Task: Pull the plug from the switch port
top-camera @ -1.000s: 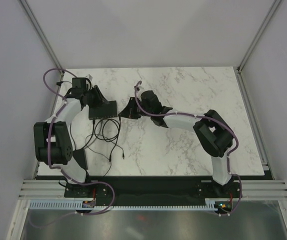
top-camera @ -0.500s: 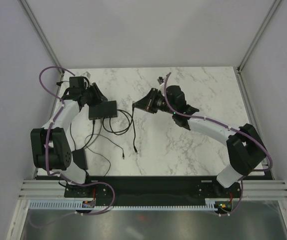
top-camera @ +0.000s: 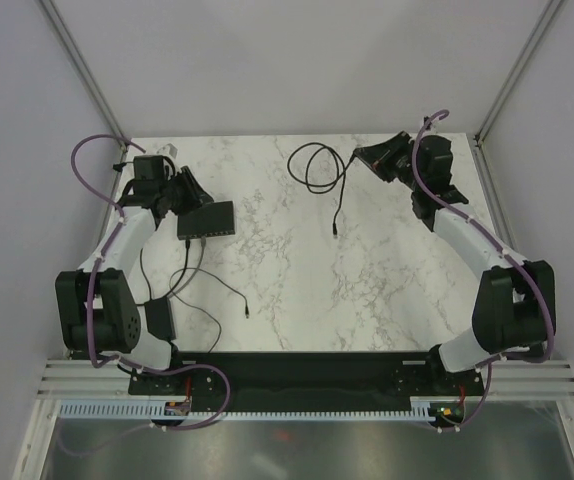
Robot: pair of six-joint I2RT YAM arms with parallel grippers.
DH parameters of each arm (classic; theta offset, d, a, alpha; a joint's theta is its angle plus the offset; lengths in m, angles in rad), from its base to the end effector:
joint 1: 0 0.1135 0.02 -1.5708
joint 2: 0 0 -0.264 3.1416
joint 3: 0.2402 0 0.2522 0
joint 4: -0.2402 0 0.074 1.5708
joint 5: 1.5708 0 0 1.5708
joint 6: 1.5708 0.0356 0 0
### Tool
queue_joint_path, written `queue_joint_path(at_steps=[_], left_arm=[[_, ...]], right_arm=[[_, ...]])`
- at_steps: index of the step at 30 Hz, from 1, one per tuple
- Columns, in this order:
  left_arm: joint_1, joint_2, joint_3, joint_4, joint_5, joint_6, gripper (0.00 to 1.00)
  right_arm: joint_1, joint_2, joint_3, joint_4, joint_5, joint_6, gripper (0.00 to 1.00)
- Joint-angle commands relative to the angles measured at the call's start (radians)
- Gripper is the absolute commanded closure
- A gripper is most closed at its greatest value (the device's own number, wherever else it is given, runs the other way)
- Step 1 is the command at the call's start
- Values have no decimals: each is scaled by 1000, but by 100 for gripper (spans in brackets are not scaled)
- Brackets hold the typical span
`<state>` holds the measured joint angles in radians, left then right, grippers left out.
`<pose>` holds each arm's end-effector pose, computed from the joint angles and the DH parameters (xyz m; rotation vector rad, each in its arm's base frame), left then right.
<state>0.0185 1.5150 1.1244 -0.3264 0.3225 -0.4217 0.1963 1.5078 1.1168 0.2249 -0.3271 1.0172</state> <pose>0.3360 -0.0051 0.2685 -0.3366 2.2855 -0.5770 0.3498 0.0812 0.3213 0.5040 1.8090 1.1497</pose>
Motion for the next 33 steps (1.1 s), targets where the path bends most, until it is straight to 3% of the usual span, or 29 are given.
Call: queue_joint_path(at_steps=[1,10,13,18,21,28,32,33], left_arm=[[8,-38,-11,26,1,9,60],[6,-27,-9,26,1,9,60],[8,-27,-5,26,1,9,60],[9,-22,12,26,1,9,60],[11,-29,12,26,1,9,60],[21,-12,28,26,1,9,60],[46,-22,18,26,1,9,60],[58,-36,6,32,-25,18,48]], right_arm=[[-69,78,41,57,23,1,100],[-156,403,118,271,-48,34,100],[-167,494,176,229,-58,-40,100],[-161,581,296,12,-21,-230,96],[-161,629,374,-80,-7,-299,86],[-133,661,482,-282,124,-462,38],[-115,614,502,-373,244,-561,31],[-110,582,492,-377,259,-583,30]])
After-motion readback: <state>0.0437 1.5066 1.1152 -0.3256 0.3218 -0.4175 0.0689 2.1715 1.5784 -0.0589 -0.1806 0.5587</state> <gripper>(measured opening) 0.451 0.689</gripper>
